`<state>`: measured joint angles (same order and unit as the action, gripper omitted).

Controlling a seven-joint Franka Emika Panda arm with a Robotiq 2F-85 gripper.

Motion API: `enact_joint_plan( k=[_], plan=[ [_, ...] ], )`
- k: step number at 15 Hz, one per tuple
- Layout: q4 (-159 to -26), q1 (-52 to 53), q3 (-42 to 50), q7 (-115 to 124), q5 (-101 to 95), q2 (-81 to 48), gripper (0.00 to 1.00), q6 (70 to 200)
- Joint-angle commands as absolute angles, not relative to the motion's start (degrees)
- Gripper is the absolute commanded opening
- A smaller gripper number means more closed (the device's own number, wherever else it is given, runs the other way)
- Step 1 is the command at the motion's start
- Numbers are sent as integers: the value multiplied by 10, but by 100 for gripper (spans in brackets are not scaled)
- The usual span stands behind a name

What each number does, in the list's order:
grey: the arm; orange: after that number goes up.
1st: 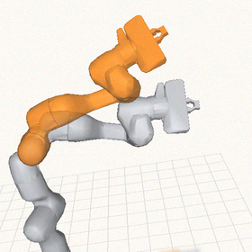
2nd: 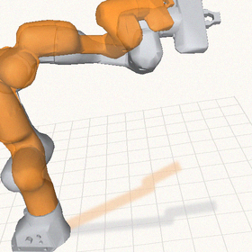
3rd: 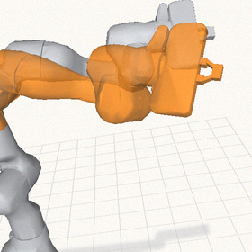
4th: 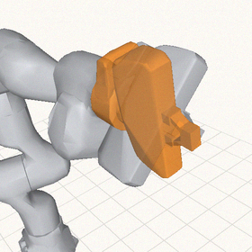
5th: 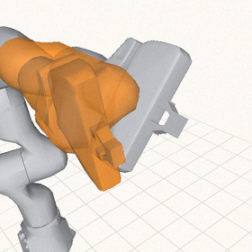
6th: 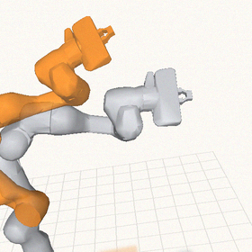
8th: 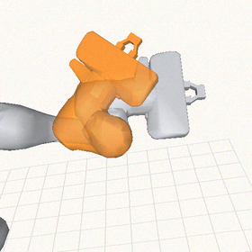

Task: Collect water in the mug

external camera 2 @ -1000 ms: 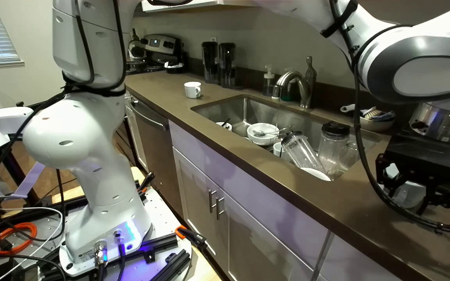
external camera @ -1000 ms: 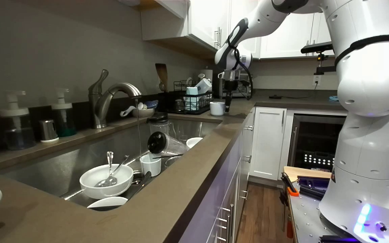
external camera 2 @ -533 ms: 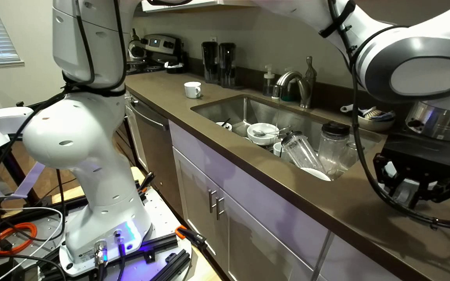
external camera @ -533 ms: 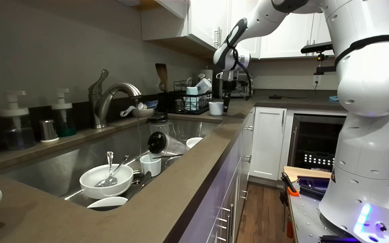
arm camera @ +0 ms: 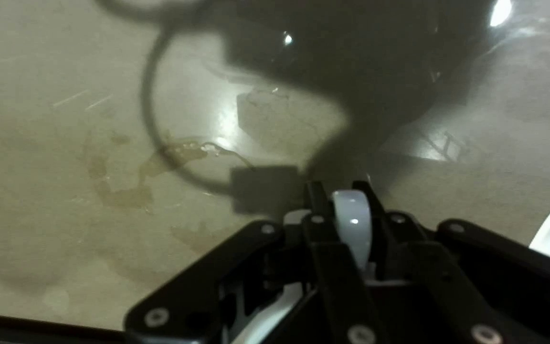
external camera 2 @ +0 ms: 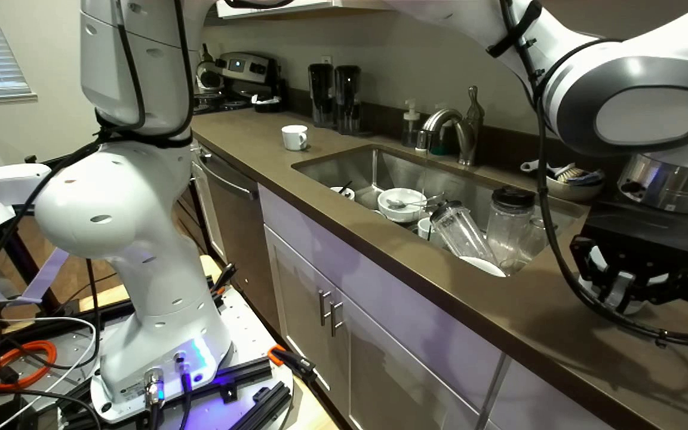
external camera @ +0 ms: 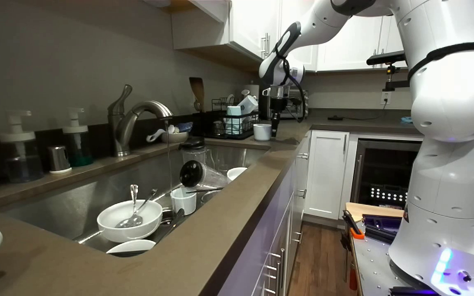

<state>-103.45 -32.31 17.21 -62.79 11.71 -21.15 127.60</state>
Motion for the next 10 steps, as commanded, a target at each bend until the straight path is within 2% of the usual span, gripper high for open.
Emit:
enact_joint_plan(
  k=[1, 2, 5, 7, 8, 10],
  plan=[
    [-1024, -334, 165, -641, 110, -211, 37, 1264],
    [-1024, -334, 165, -641, 110, -211, 20, 1264],
    [-1025, -334, 164, -643, 112, -210, 4, 1264],
    [-1025, -334, 164, -643, 112, -209, 2, 1264],
    [-1025, -334, 164, -643, 112, -209, 7, 1264],
    [-1028, -333, 165, -642, 109, -206, 7, 1265]
  ],
)
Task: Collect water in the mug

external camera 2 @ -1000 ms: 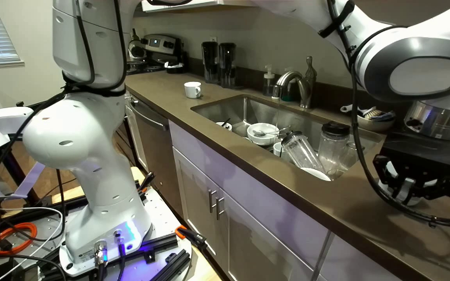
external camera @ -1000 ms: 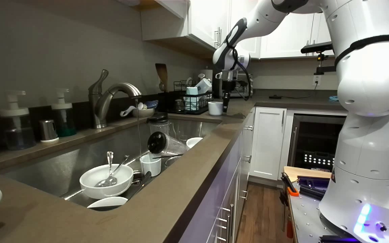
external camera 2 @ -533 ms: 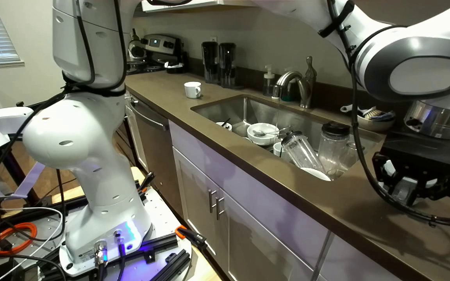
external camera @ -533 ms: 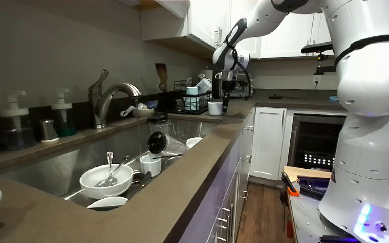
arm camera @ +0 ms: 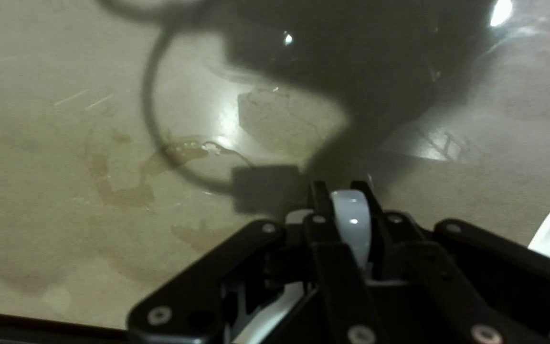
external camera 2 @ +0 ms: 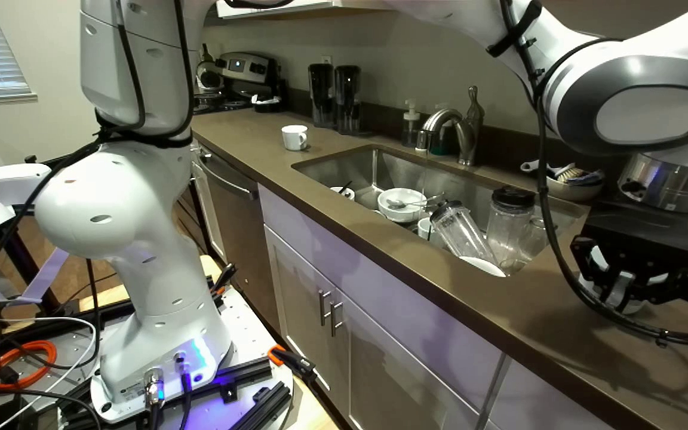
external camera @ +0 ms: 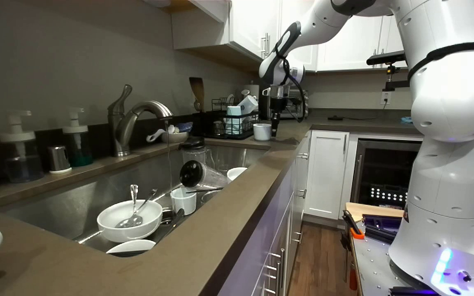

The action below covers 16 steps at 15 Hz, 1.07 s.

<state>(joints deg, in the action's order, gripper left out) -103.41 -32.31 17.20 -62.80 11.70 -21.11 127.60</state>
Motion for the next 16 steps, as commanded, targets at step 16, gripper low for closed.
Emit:
enact_joint_plan(
  k=[16],
  plan=[
    [-1103, -302, 173, -670, 74, -93, 6, 1193]
  ],
)
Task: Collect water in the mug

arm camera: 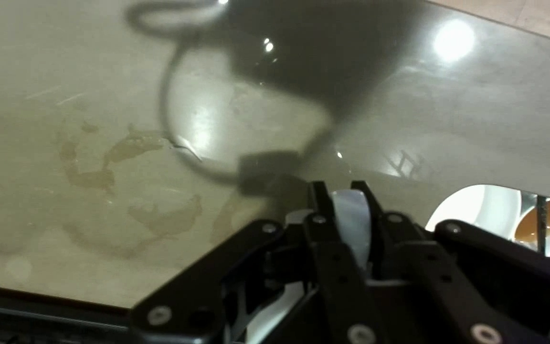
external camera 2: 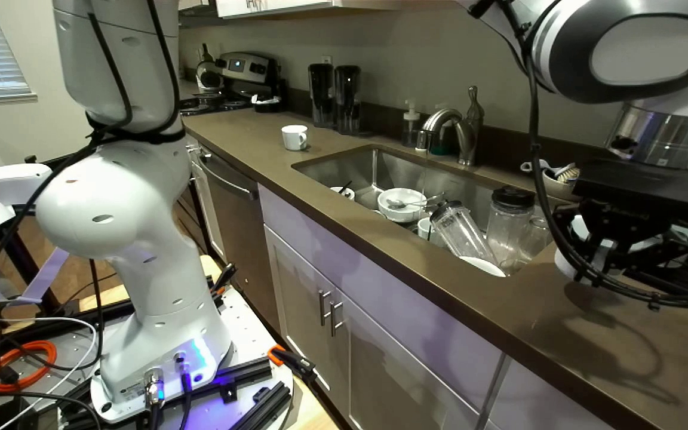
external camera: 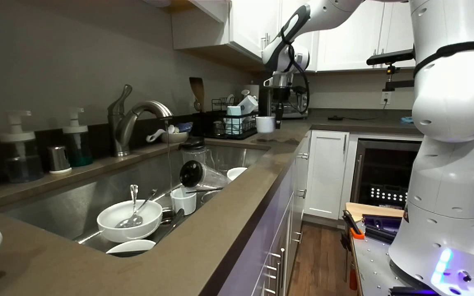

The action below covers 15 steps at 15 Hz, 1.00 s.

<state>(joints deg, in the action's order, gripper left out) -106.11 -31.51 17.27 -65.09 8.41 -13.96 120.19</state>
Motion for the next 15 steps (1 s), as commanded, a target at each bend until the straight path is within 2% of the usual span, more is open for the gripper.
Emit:
enact_joint_plan(
  k=[1, 15],
  plan=[
    [-1115, -296, 175, -671, 73, -84, 6, 1194],
    [-1306, -160, 141, -576, 28, 42, 6, 1257]
  ],
)
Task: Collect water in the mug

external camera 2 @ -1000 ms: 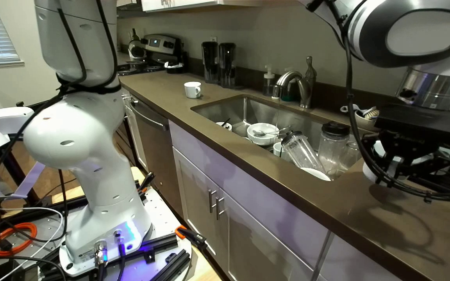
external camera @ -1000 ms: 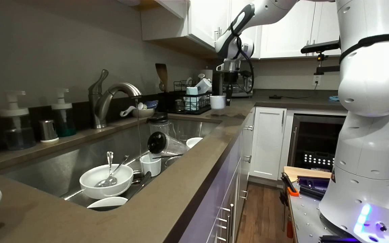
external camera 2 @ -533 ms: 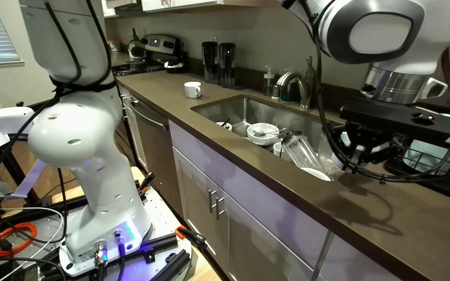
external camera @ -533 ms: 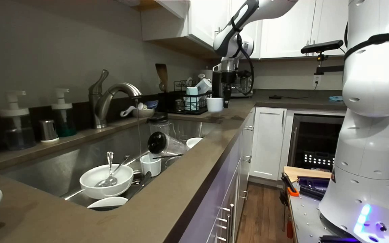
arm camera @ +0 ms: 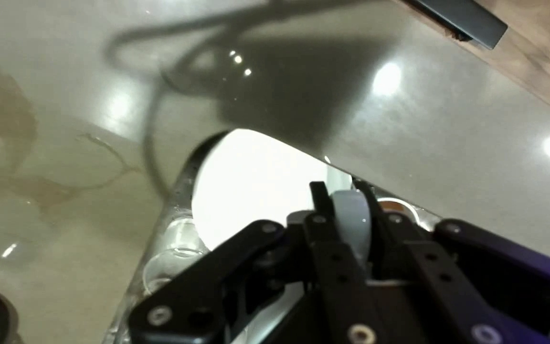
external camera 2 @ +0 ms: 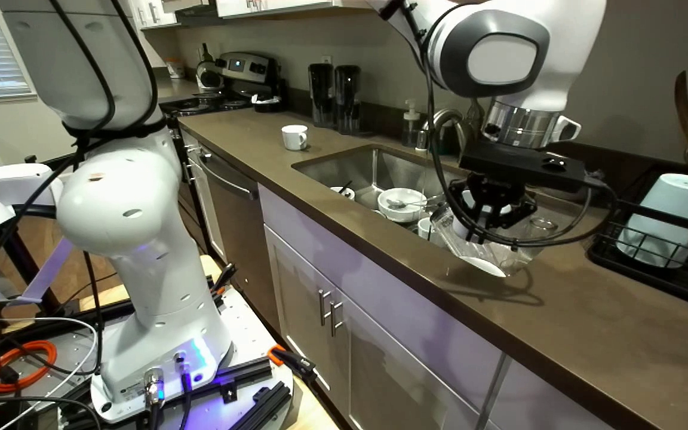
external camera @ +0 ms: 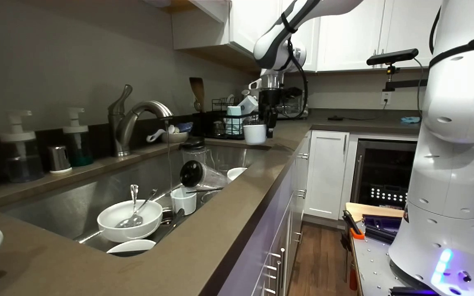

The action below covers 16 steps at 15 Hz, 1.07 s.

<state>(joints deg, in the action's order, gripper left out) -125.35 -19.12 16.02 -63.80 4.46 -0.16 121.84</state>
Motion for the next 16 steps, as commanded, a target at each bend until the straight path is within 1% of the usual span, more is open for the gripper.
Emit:
enact_joint_plan(
  k=[1, 5, 9, 12, 16],
  plan=[
    [-1316, -148, 132, -553, 27, 47, 6, 1267],
    [-1343, -87, 81, -423, 26, 49, 6, 1323],
    [-1325, -35, 34, -284, 6, 18, 6, 1352],
    [-1294, -19, 21, -197, -9, -11, 6, 1351],
    [-1248, -19, 22, -138, -6, -51, 6, 1347]
  ],
)
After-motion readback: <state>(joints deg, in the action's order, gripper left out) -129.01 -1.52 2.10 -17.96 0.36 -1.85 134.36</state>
